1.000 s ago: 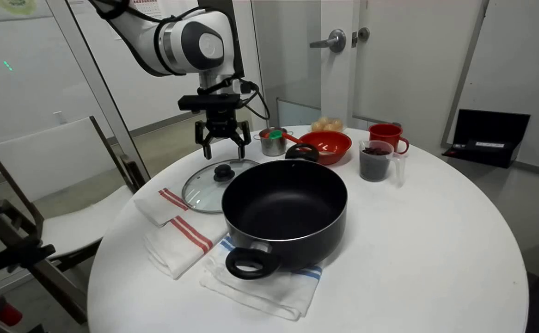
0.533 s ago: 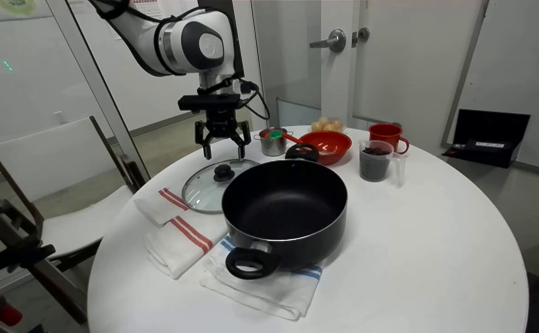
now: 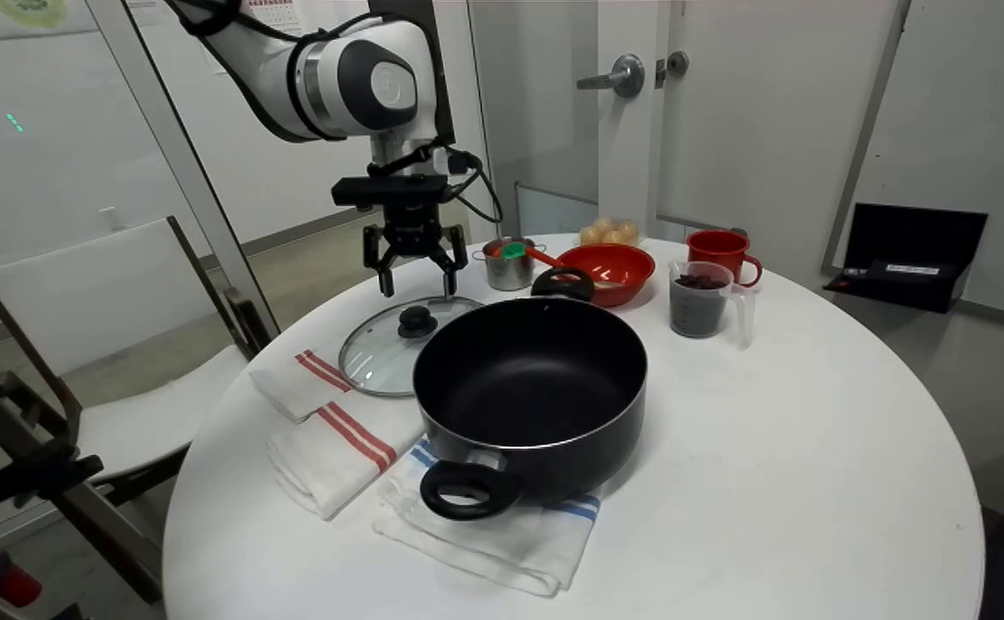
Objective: Put the lid on the pot
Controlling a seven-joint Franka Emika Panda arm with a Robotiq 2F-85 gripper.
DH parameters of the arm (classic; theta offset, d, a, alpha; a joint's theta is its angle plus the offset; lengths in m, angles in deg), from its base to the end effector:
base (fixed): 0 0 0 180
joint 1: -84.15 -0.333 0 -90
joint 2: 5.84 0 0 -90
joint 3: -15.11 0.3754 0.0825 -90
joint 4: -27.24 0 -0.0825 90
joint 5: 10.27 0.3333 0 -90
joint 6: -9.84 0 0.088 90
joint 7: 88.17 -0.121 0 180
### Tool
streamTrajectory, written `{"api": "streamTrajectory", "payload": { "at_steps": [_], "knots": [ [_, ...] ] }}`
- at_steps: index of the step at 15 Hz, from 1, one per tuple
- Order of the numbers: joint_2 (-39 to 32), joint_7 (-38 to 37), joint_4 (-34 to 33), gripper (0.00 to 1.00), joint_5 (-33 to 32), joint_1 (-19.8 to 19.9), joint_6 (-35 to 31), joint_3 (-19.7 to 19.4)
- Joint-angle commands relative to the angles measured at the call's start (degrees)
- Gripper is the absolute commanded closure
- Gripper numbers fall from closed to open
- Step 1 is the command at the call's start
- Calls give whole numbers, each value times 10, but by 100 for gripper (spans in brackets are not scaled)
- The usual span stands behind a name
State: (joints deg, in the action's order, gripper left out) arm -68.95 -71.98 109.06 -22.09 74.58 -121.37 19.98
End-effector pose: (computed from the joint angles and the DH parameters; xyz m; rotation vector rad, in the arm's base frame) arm 0.6717 0.1537 0.0671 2.9055 0.9813 -0.3590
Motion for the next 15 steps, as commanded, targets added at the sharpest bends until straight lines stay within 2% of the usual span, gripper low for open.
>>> {"api": "streamTrajectory", "payload": {
  "at_steps": [1,15],
  "knots": [
    [-3,-1,-4,0,-2,1,2,2],
    [-42,-26,-30,0,-7,-16,-2,-8]
  ]
}}
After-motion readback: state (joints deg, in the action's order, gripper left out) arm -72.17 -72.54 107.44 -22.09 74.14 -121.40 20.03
